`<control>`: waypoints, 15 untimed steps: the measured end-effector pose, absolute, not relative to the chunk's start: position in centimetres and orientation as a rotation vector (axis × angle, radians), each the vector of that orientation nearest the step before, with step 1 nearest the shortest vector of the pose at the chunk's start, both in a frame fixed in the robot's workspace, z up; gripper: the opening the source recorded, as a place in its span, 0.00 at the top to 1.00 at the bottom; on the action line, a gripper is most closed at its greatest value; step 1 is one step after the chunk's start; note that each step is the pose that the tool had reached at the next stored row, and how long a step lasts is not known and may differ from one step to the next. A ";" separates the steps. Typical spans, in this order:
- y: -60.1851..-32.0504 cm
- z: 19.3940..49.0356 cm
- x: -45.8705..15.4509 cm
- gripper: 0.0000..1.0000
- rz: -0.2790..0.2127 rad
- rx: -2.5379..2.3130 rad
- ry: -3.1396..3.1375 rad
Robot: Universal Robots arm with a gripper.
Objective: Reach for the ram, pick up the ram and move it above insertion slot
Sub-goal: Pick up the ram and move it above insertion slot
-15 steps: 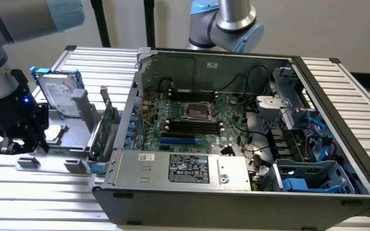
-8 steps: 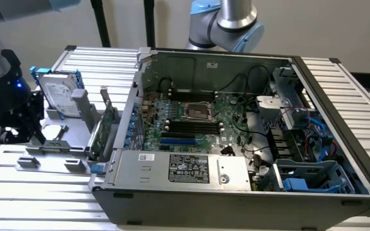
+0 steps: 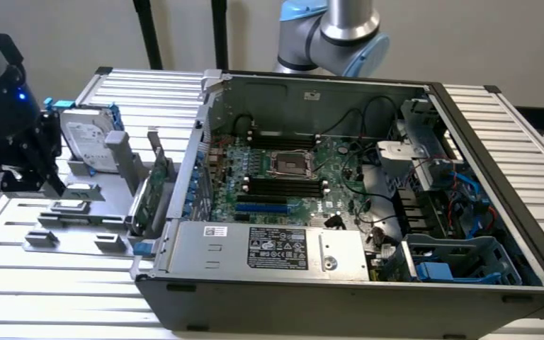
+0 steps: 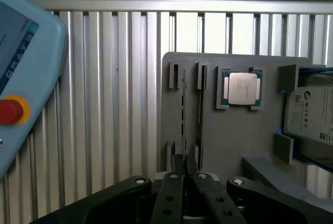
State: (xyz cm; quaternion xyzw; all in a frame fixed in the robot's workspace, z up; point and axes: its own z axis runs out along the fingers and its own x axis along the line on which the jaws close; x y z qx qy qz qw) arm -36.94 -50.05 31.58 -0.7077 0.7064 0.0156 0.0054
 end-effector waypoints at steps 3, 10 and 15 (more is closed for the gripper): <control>-50.0 32.9 -36.5 0.87 0.055 -2.224 2.198; -50.0 36.1 -34.4 0.87 0.064 -2.232 2.183; -50.0 37.6 -32.1 0.87 0.069 -2.234 2.184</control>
